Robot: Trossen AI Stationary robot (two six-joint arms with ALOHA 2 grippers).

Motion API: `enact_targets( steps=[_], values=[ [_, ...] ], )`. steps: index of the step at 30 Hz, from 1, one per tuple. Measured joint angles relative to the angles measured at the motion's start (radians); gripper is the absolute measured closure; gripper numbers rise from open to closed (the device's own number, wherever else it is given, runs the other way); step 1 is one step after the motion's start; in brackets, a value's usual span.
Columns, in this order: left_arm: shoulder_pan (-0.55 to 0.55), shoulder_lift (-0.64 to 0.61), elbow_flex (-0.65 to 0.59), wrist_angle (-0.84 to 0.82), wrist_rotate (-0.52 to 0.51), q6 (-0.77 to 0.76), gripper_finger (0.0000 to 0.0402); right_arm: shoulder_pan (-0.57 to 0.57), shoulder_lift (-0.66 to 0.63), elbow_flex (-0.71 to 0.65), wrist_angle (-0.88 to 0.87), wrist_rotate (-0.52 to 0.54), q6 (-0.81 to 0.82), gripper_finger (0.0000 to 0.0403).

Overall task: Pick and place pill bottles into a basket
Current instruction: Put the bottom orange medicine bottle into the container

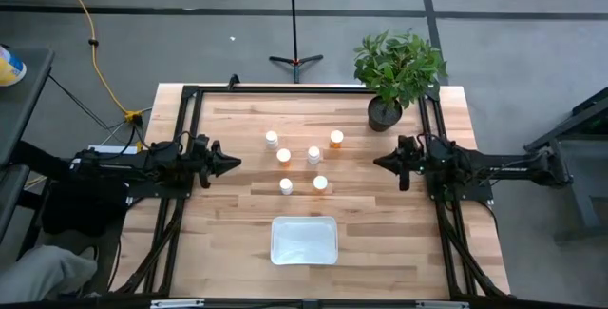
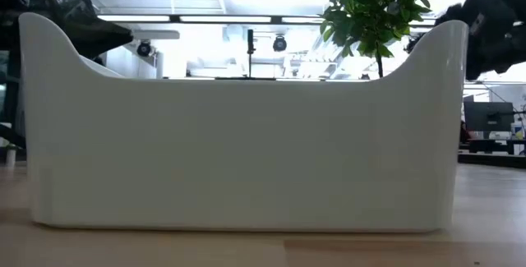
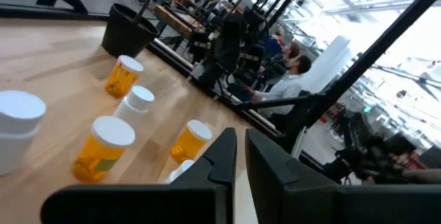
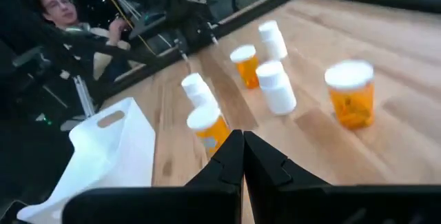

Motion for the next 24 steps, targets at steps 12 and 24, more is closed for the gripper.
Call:
enact_targets(
  steps=[12,24],
  values=[
    [0.000,0.007,0.000,0.000,0.004,0.000,0.0334,0.000,0.256,0.314,-0.384,-0.001,-0.132,0.0387],
    [0.000,0.007,0.000,0.000,0.008,-0.006,0.0334,0.000,0.765,0.555,-0.483,-0.034,-0.108,0.0186]
  ],
)
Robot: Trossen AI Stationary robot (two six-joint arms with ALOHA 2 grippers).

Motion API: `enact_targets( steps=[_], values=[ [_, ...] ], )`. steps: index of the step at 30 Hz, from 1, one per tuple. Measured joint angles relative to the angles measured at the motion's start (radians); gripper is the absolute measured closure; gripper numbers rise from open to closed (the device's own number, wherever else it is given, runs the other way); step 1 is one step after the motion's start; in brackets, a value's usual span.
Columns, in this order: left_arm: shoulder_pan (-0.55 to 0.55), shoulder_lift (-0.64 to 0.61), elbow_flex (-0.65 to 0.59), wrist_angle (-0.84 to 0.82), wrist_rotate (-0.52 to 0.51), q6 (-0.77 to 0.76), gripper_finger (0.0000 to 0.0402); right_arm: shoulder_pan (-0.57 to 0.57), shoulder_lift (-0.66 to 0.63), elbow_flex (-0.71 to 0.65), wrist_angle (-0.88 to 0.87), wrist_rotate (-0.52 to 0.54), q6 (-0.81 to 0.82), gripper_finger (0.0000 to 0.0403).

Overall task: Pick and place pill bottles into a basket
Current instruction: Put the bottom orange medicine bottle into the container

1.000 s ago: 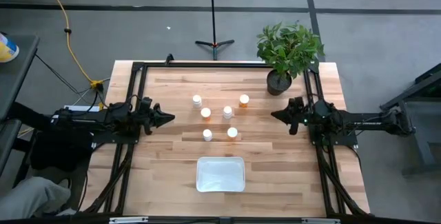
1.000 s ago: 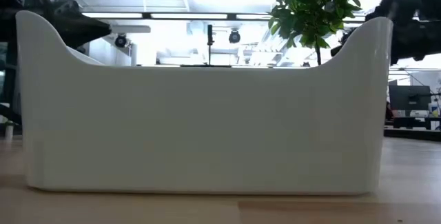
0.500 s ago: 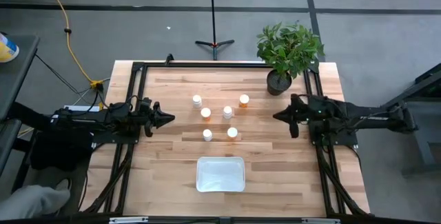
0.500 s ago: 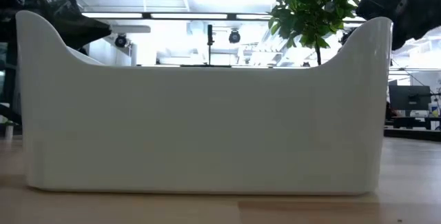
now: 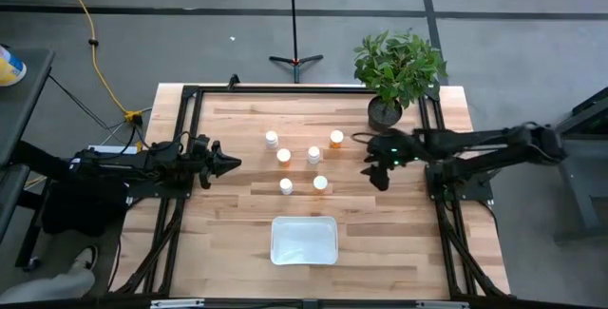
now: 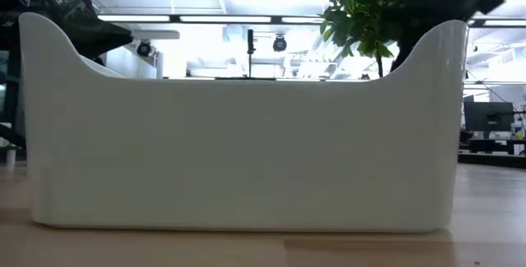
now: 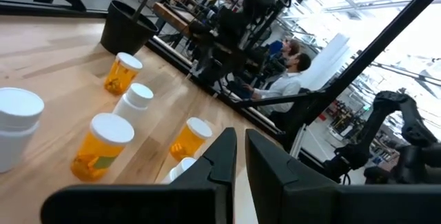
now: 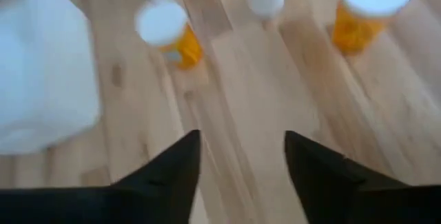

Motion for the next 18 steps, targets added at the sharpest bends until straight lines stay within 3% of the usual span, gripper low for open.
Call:
enact_targets(
  steps=[6,18],
  values=[
    [0.000,0.000,0.000,0.000,0.003,-0.021,0.0334,0.000,0.204,0.130,-0.024,0.038,-0.025,0.0129],
    [0.000,0.000,0.000,-0.003,0.025,-0.021,0.0334,-0.010,0.557,0.476,-0.375,-0.053,-0.067,0.0123]
  ],
)
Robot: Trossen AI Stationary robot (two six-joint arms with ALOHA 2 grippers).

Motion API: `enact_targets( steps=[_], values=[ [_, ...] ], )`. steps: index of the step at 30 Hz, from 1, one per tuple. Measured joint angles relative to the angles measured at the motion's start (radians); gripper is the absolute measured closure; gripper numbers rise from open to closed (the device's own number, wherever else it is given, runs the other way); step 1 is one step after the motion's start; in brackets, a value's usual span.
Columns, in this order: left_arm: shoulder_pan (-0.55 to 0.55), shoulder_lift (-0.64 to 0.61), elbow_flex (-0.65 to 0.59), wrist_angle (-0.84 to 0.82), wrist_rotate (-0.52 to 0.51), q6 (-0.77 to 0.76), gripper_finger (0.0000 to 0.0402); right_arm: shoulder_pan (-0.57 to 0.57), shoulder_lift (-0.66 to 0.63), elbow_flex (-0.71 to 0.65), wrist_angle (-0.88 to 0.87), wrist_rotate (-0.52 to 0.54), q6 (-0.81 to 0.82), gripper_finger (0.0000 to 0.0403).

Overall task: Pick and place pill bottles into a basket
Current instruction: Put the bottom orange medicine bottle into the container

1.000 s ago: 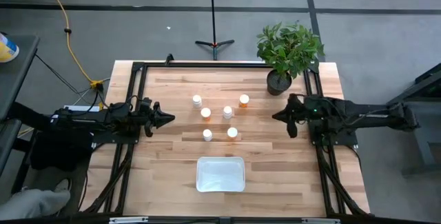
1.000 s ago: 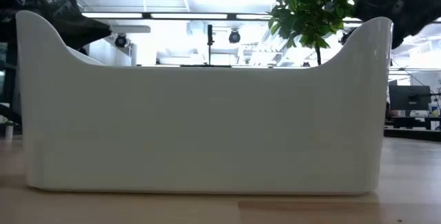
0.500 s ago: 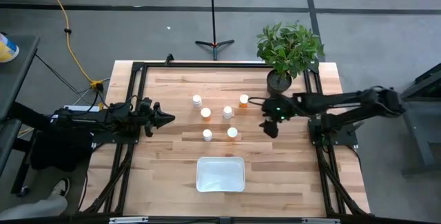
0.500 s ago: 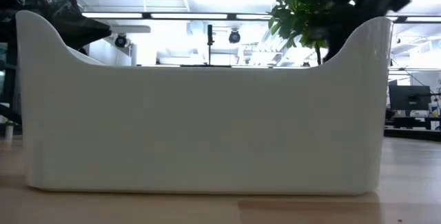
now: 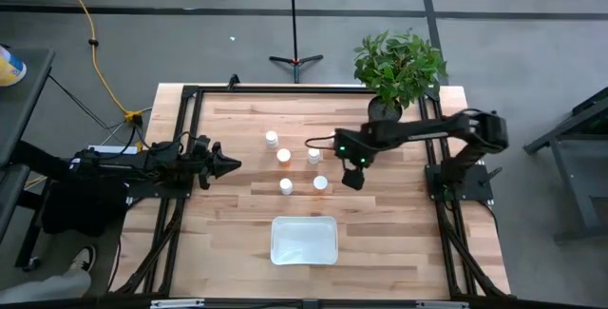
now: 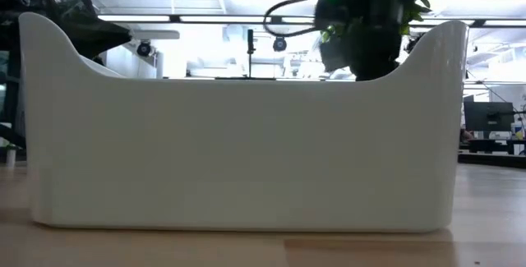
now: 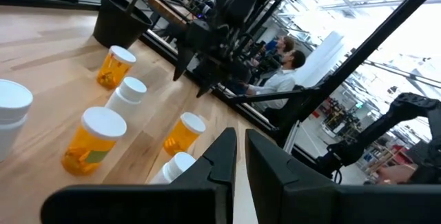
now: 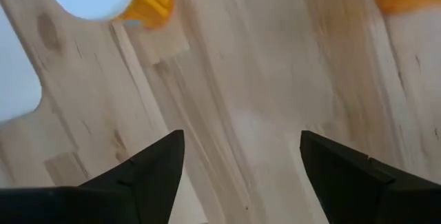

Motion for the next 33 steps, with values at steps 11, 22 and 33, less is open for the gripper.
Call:
enact_targets(
  steps=[11,22,33],
  values=[
    [0.000,0.000,0.000,-0.001,0.000,0.000,0.0334,0.024,0.094,0.215,-0.015,-0.007,-0.063,0.0123],
    [0.000,0.000,0.000,-0.001,-0.001,0.026,0.0334,0.044,0.170,0.307,0.002,-0.060,-0.014,0.0123],
    [0.000,0.000,0.000,-0.002,-0.001,0.027,0.0334,0.096,0.232,0.385,-0.010,-0.075,0.027,0.0123]
  ],
)
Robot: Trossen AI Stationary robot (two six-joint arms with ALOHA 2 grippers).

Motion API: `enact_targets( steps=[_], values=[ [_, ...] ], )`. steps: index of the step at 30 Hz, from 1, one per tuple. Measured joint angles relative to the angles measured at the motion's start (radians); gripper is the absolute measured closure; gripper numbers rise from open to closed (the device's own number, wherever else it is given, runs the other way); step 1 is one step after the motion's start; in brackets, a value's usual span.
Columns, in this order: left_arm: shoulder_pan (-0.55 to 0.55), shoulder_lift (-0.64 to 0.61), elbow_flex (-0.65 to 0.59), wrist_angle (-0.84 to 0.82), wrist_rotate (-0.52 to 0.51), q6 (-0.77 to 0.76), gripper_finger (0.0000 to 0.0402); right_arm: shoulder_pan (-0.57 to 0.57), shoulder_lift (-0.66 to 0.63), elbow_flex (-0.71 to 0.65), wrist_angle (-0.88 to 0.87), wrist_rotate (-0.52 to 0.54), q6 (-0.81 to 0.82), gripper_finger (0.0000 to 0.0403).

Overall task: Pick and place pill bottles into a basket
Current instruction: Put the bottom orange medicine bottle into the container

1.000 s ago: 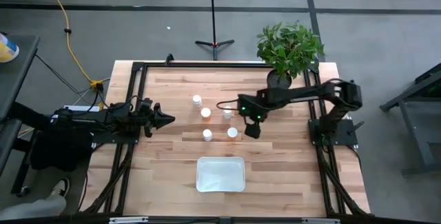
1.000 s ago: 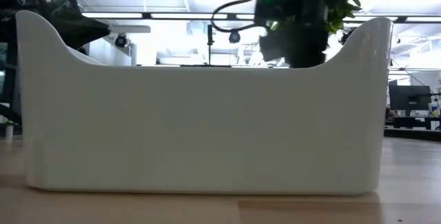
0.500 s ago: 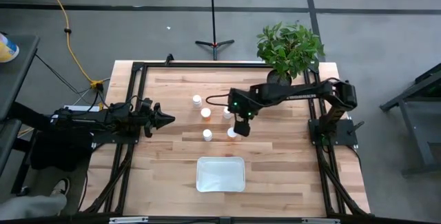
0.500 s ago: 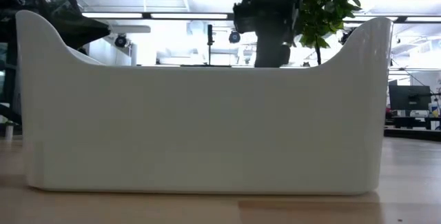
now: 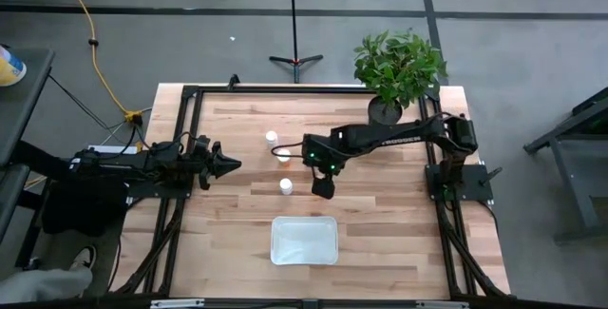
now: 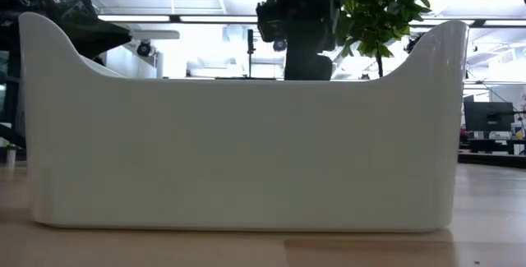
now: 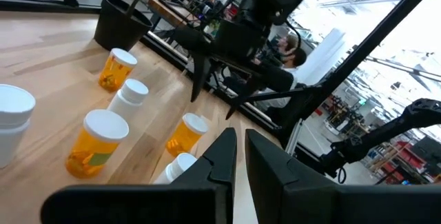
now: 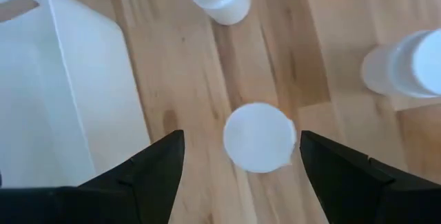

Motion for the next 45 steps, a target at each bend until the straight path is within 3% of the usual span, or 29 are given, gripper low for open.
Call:
enact_targets(
  steps=[9,39,45],
  values=[
    [0.000,0.000,0.000,0.000,0.000,0.009,0.0334,0.013,0.006,-0.002,0.001,0.039,0.054,0.0123],
    [0.000,0.000,0.000,-0.003,0.007,0.011,0.0334,0.013,0.137,-0.004,0.040,0.026,0.095,0.0123],
    [0.000,0.000,0.000,-0.003,0.007,0.011,0.0334,0.012,0.138,-0.003,0.058,0.032,0.094,0.0139]
  ],
)
